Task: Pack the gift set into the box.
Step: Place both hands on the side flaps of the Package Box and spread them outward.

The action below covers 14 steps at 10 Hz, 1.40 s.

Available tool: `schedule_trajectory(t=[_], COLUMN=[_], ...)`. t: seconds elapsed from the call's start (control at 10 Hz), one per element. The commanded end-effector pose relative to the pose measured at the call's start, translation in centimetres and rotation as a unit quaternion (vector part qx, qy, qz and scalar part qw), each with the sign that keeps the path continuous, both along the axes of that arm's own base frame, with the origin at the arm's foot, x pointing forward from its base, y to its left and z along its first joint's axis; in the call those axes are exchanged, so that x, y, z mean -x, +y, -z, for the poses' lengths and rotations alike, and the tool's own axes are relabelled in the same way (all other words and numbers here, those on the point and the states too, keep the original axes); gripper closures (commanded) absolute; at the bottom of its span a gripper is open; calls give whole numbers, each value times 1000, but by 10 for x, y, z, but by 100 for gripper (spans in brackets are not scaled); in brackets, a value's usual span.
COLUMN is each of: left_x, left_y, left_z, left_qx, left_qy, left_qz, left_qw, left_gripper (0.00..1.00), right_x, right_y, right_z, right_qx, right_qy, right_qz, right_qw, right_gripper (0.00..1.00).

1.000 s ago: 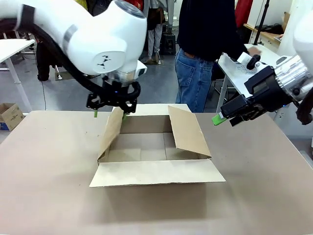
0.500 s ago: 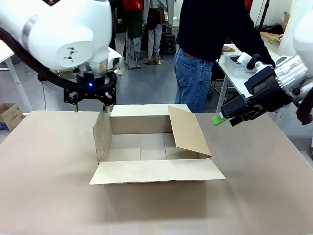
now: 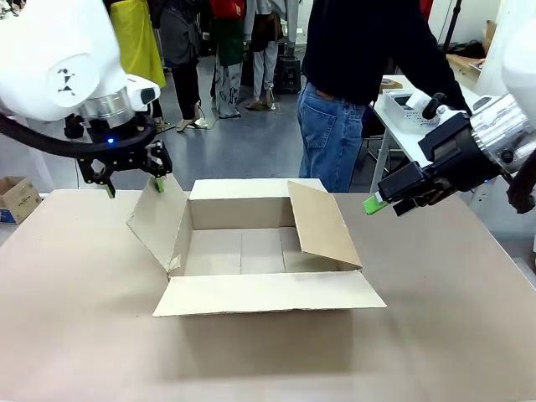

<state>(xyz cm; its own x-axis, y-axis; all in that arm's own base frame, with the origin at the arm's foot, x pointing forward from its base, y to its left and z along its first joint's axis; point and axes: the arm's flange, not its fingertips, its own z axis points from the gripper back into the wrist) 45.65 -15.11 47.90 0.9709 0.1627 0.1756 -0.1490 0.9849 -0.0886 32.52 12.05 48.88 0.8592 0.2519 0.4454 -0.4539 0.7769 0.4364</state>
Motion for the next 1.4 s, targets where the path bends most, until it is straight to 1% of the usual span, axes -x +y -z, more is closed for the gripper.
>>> schedule_trajectory(t=[0.0, 0.1, 0.2, 0.3, 0.4, 0.5, 0.6, 1.0, 1.1, 1.2, 1.3], left_x=[6, 5, 3, -2, -6, -12, -1, -1, -1, -1, -1], left_y=[41, 63, 85, 102, 113, 114, 102, 102, 102, 102, 102], left_z=[10, 18, 29, 46, 66, 83, 50, 50, 50, 50, 50], left_qx=[71, 105, 147, 187, 222, 231, 187, 187, 187, 187, 187], left_qy=[22, 35, 47, 62, 74, 95, 41, 41, 41, 41, 41], left_qz=[39, 53, 85, 108, 145, 146, 108, 108, 108, 108, 108], left_qw=[996, 992, 984, 974, 961, 957, 975, 975, 975, 975, 975], left_gripper=[0, 0, 0, 0, 0, 0, 0, 0, 0, 0, 0], right_x=[0, 0, 0, 0, 0, 0, 0, 0, -16, -30, -34], right_y=[1, 1, 1, 1, 1, 1, 1, 0, 61, 134, 205], right_z=[-1, -1, -1, -1, -1, -1, -1, 0, -16, -30, -33], right_qx=[-4, -4, -4, -4, -4, -4, -4, 0, 88, 180, 277], right_qy=[0, 0, 0, 0, 0, 0, 0, 0, 1, 3, -4], right_qz=[1, 1, 1, 1, 1, 1, 1, 0, 10, 28, 57], right_qw=[1000, 1000, 1000, 1000, 1000, 1000, 1000, 1000, 996, 983, 959], right_gripper=[0, 0, 0, 0, 0, 0, 0, 0, 0, 0, 0])
